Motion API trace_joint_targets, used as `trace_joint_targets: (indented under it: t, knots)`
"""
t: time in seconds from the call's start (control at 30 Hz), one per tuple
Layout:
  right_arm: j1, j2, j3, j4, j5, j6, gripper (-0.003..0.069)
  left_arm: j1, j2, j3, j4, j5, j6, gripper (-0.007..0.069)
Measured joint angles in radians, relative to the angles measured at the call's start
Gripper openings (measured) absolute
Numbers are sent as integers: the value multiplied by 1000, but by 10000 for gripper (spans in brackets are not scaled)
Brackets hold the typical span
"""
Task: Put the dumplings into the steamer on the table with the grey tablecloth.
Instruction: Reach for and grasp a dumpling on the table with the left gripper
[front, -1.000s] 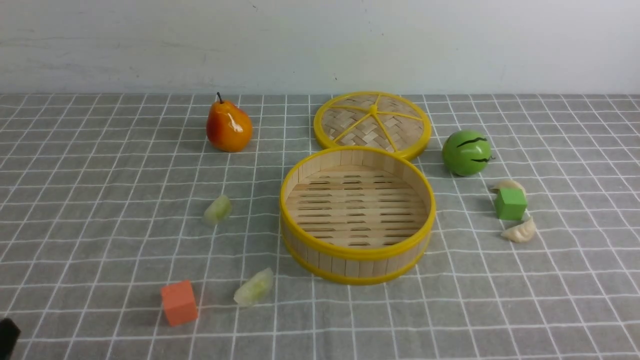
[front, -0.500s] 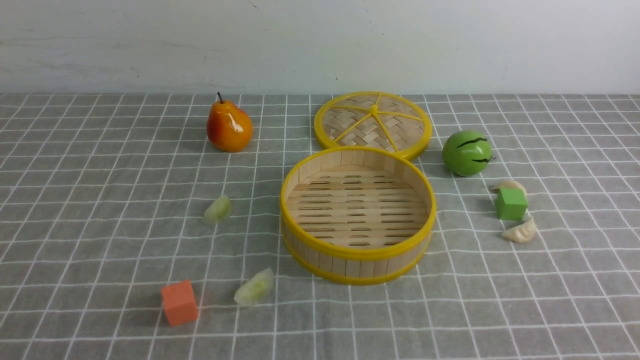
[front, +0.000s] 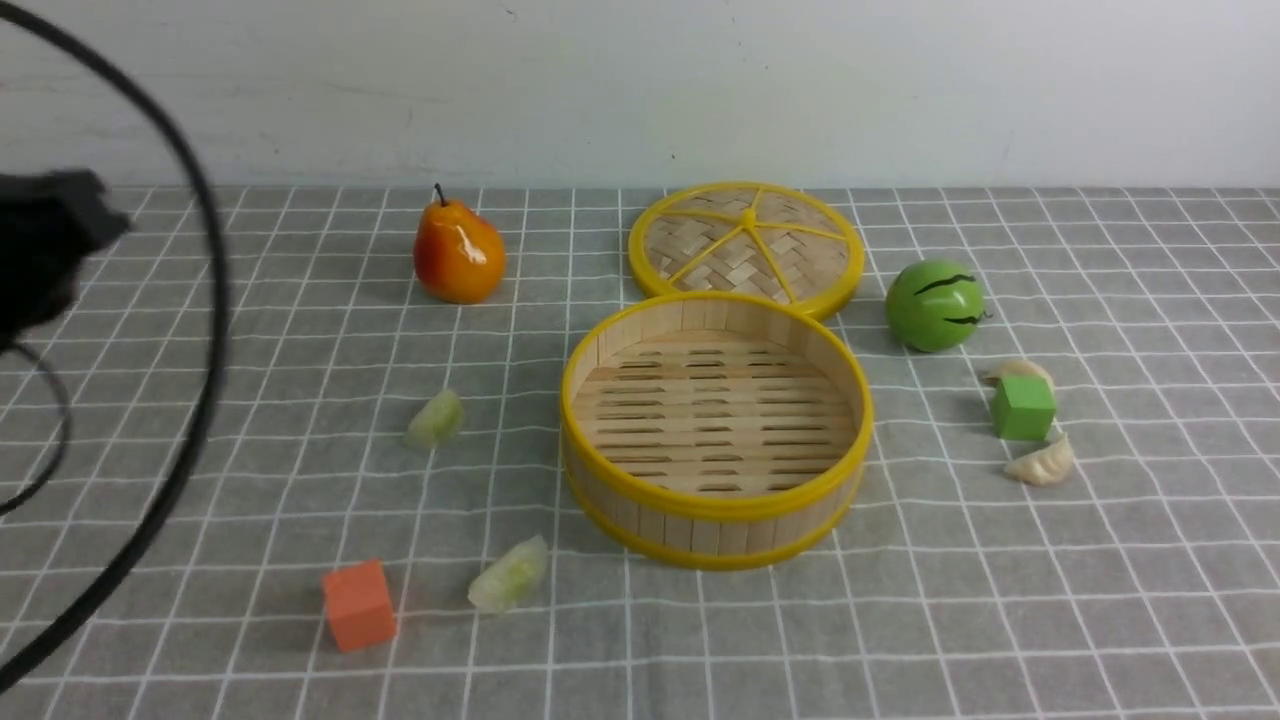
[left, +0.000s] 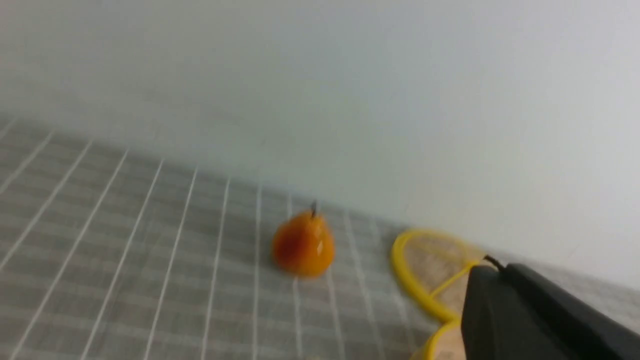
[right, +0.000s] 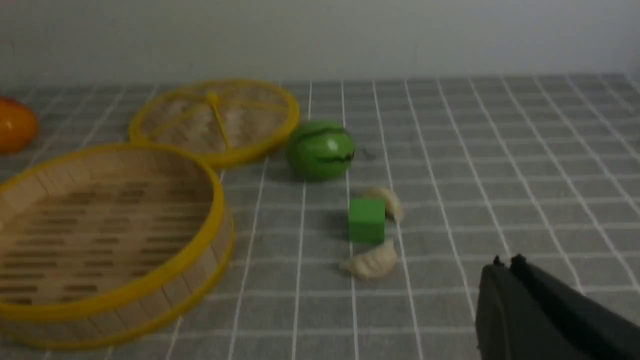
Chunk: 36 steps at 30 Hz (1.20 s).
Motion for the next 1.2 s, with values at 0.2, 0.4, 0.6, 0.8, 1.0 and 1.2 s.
trace_joint_targets:
  t: [0.2, 0.4, 0.6, 0.8, 1.0, 1.2]
  knots:
    - [76, 243, -126, 5, 334, -35, -3, -127, 361, -292, -27, 398, 131, -14]
    - [108, 365, -134, 48, 253, -41, -1, -123, 734, -618, -60, 606, 205, -11]
    - [108, 407, -135, 82, 250, -62, 1, -121, 1093, -989, -130, 835, 397, 163]
    - [108, 407, -135, 90, 243, -64, 6, -117, 1388, -1332, -198, 1079, 520, 414]
    - [108, 407, -135, 102, 231, -64, 11, -114, 1508, -1484, -191, 1129, 537, 417]
    - [108, 407, -135, 123, 213, -64, 18, -114, 1512, -1492, -201, 1129, 538, 239]
